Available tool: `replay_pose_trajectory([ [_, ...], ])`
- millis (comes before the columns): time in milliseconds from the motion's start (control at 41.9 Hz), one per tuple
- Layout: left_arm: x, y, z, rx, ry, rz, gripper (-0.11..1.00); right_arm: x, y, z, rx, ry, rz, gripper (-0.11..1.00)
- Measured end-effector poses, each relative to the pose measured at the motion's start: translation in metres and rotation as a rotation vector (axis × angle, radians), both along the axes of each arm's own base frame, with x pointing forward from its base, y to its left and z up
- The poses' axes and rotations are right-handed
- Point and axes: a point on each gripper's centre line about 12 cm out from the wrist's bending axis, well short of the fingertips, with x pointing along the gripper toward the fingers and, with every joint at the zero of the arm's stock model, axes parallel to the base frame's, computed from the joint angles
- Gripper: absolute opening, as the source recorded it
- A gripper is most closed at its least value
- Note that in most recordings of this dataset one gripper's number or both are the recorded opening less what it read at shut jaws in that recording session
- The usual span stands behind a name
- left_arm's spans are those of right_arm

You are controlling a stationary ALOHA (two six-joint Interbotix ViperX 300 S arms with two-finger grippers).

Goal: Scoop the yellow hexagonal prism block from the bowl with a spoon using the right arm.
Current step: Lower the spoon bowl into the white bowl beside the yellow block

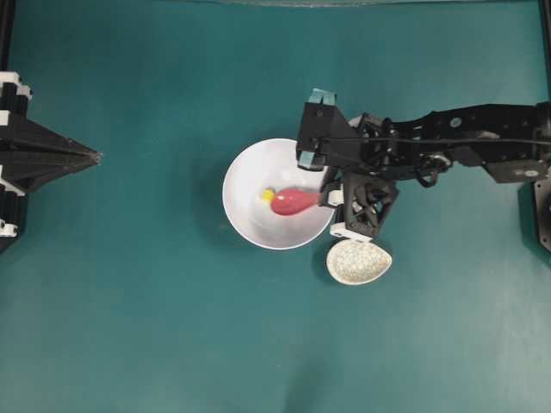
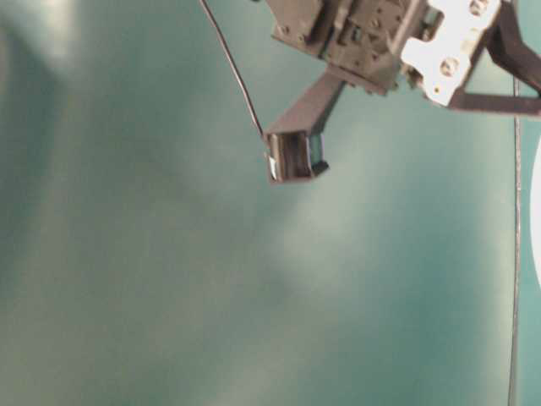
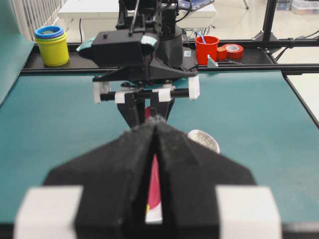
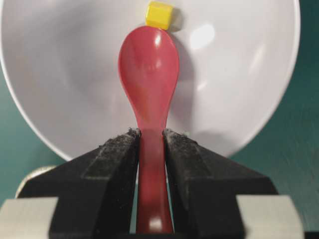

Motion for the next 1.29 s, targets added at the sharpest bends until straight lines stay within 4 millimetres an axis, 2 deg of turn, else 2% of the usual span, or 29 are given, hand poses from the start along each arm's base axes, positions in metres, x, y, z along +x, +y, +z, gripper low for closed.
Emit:
replay_pose_trajectory([
  [334, 0.000, 0.000, 0.000, -0.002, 0.002, 0.000, 0.01, 0.018, -0.004, 0.006, -0.024, -0.100, -0.015, 0.24],
  [764, 0.000, 0.000, 0.000, -0.002, 0.000, 0.000, 0.01, 0.025, -0.006, 0.013, -0.035, -0.162, -0.027, 0.24],
  [836, 0.000, 0.000, 0.000, -0.002, 0.002, 0.000, 0.01, 0.022, -0.005, 0.020, -0.031, -0.166, -0.026, 0.24],
  [1122, 0.000, 0.000, 0.000, 0.000, 0.000, 0.000, 0.01, -0.005, 0.001, 0.073, -0.009, -0.175, 0.001, 0.24],
  [1289, 0.000, 0.000, 0.000, -0.002, 0.000, 0.000, 0.01, -0.020, 0.001, 0.081, 0.009, -0.111, 0.010, 0.24],
])
